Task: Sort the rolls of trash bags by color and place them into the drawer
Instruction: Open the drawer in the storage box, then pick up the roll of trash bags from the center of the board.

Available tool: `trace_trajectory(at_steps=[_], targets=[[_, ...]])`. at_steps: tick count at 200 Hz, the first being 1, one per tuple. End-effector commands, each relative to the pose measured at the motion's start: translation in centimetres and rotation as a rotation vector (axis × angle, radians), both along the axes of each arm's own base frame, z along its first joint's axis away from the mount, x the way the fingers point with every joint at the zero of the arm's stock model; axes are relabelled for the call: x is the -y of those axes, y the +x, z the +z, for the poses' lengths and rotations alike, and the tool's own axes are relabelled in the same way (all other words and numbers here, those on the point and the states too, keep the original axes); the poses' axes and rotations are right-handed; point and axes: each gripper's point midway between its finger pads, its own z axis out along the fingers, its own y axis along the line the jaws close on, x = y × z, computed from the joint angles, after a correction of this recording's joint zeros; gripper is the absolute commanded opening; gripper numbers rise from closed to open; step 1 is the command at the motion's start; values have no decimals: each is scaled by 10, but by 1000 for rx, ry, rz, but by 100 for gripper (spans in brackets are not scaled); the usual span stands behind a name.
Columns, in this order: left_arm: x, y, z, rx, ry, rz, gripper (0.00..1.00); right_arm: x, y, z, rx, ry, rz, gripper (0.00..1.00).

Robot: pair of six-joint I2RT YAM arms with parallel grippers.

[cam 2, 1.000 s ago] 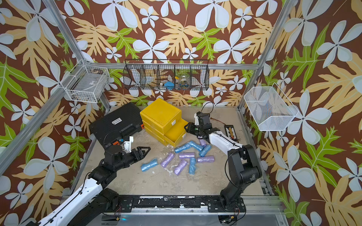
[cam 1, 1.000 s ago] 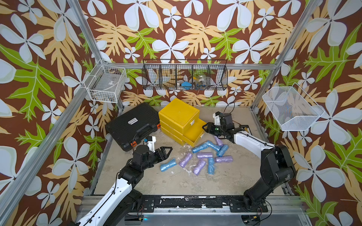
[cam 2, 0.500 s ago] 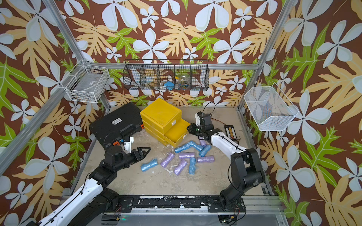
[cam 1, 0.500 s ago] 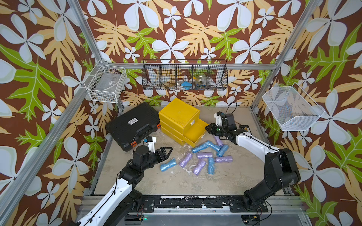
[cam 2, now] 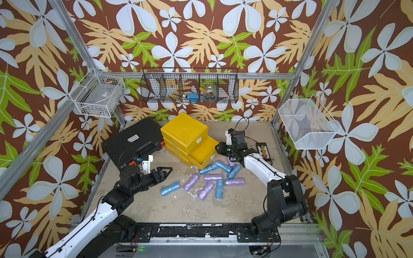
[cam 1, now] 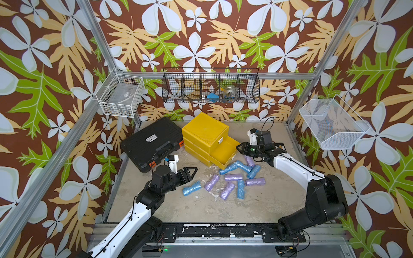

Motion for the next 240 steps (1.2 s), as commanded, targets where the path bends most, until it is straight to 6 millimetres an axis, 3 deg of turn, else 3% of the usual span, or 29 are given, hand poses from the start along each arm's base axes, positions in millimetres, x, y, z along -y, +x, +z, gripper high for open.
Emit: trace_trajectory(at_steps=[1,27,55,79,103,124,155,183,185,189,193,213,240], targets=[[0,1,4,22,9,-3,71,-1,2,18,47,-2,11,48],[-4,1,3,28,51,1,70,10,-1,48,131,-48,-2,52],[-6,0,-8,18,111,-14,63,24,-16,64,178,-127,2,53],[-4,0,-26,-23,231,-51,57,25,-40,54,164,-154,62,53],[-4,-1,-44,-62,405,-53,58,22,-72,38,146,-132,132,54],[7,-4,-56,-101,486,-96,59,17,-101,25,121,-87,196,55],[2,-2,-76,-159,724,-102,65,14,-134,20,116,-31,249,57],[6,-6,-91,-225,821,-185,68,12,-152,24,127,-1,282,60],[7,-6,-92,-229,830,-193,72,12,-153,25,129,-1,284,60],[7,-7,-93,-237,848,-210,94,12,-155,25,130,0,288,60],[6,-8,-95,-255,863,-215,99,12,-156,27,134,1,290,60],[20,-11,-97,-287,878,-317,100,11,-159,37,161,9,299,60],[15,-17,-114,-364,943,-363,93,11,-159,49,194,11,300,60]])
